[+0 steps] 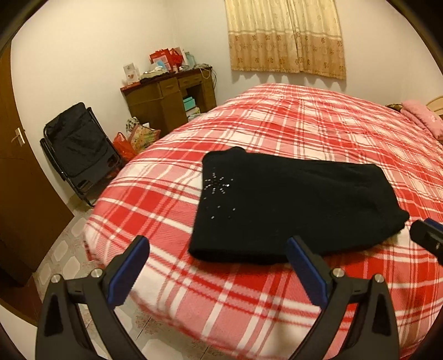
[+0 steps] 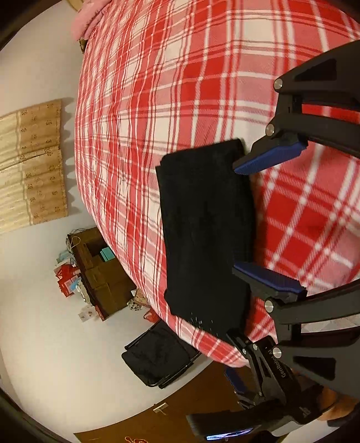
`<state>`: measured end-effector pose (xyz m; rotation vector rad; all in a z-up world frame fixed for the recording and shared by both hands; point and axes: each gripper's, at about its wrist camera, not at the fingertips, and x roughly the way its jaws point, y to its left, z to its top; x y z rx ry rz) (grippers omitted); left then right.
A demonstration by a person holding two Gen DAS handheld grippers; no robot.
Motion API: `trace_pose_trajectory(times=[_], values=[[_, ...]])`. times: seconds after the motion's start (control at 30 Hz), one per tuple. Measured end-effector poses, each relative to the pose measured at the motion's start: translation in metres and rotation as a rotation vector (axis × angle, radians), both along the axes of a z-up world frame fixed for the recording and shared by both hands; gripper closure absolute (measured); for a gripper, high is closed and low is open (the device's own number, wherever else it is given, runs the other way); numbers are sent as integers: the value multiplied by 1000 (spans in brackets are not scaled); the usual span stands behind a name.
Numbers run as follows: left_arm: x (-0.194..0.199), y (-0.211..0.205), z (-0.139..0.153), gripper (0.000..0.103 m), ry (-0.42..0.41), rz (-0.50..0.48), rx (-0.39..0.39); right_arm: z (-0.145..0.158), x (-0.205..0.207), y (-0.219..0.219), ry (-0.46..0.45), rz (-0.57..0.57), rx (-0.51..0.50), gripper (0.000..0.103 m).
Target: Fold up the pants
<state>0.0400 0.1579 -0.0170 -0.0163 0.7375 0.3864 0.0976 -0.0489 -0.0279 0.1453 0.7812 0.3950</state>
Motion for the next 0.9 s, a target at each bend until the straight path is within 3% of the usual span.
trace_pose_trajectory(times=[0.2,0.4,0.57,0.73,0.9], values=[[-22,0,7,0,29,26,-10,6,-30,10,-28,-29,6,30],[-48,-7,9,0,7,39,48,18,-59,6,-94,-115,-2,30],[-61,-12,21,0,-33,21,12,26,-77,7,-129,-128,-5,29],[-70,-31,38,0,-107,-22,42,37,-92,4,-164,-142,-19,29],[-79,-39,47,0,-154,-69,-4,45,-100,-6,-193,-178,9,28]])
